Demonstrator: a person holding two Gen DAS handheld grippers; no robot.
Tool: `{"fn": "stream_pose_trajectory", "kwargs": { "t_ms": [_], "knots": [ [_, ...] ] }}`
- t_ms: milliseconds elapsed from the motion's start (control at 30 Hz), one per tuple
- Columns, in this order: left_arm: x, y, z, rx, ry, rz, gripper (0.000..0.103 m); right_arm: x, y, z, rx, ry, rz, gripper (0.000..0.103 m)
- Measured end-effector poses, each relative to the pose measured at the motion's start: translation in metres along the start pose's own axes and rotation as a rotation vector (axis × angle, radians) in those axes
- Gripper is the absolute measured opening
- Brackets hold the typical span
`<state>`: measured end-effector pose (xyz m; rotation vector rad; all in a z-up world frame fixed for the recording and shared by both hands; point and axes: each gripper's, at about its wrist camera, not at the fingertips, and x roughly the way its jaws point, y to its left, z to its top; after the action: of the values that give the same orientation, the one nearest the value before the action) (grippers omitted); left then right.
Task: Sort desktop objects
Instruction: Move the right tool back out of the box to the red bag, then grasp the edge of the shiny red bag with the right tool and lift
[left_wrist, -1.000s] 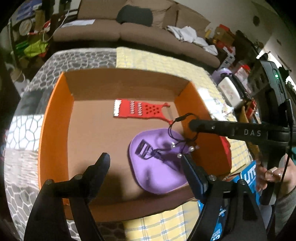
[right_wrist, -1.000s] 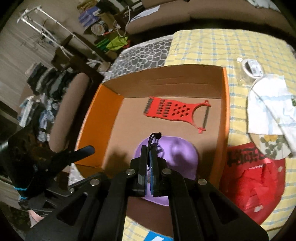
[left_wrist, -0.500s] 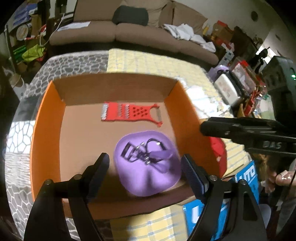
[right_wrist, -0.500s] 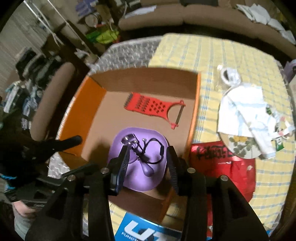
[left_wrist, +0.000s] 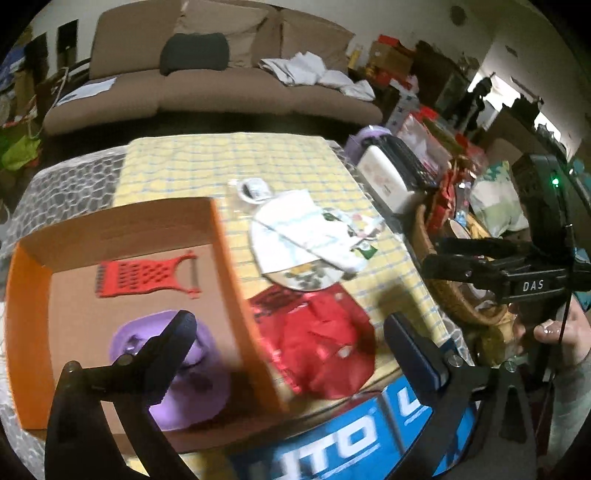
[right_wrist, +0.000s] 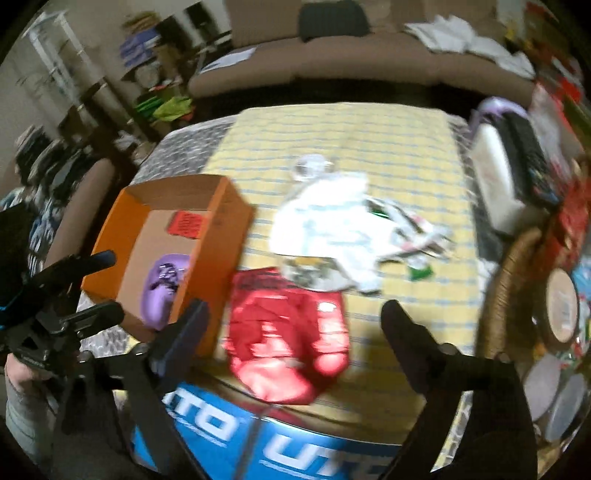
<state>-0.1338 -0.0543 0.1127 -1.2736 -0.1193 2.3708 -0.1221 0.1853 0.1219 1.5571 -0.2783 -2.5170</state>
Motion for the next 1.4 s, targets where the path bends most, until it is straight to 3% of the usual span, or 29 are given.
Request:
{"fn": "stream_pose_trajectory", "kwargs": {
  "t_ms": [167,400,533,667,867,1000,1133,1167,1233,1400],
  "knots": [
    [0.032,-0.035,0.004,0.014,0.037,0.010,0.103,0.015,-0.045,-0.014,0.098,-0.003,0.031,0.095],
    [0.074,-0.055,-0.011,0.077,0.118,0.041,0.103,0.061,-0.069,-0.039,0.140,0.052,0.083,0.095],
    [0.086,-0.058,-0.011,0.073,0.117,0.051,0.103,0.079,-0.086,-0.041,0.210,0.019,0.151,0.087],
    [0.100,-0.059,-0.007,0.073,0.130,0.053,0.103,0.097,-0.098,-0.027,0.251,-0.003,0.145,0.082],
    [0.112,-0.055,-0.009,0.079,0.167,0.046,0.103,0.130,-0.092,-0.007,0.262,0.036,0.137,0.074],
    [0.111,-0.052,-0.012,0.107,0.174,0.050,0.103,0.131,-0.084,-0.018,0.239,0.070,0.183,0.074],
    [0.110,-0.050,-0.016,0.112,0.182,0.023,0.103,0.140,-0.077,-0.036,0.196,0.163,0.234,0.073],
    [0.110,-0.051,-0.019,0.112,0.188,0.012,0.103,0.144,-0.073,-0.038,0.186,0.184,0.255,0.071],
    [0.112,-0.053,-0.025,0.123,0.205,0.010,0.103,0.149,-0.066,-0.043,0.173,0.219,0.312,0.052],
    [0.112,-0.062,-0.034,0.166,0.223,-0.004,0.103,0.161,-0.064,-0.050,0.168,0.260,0.338,0.042]
  ]
}}
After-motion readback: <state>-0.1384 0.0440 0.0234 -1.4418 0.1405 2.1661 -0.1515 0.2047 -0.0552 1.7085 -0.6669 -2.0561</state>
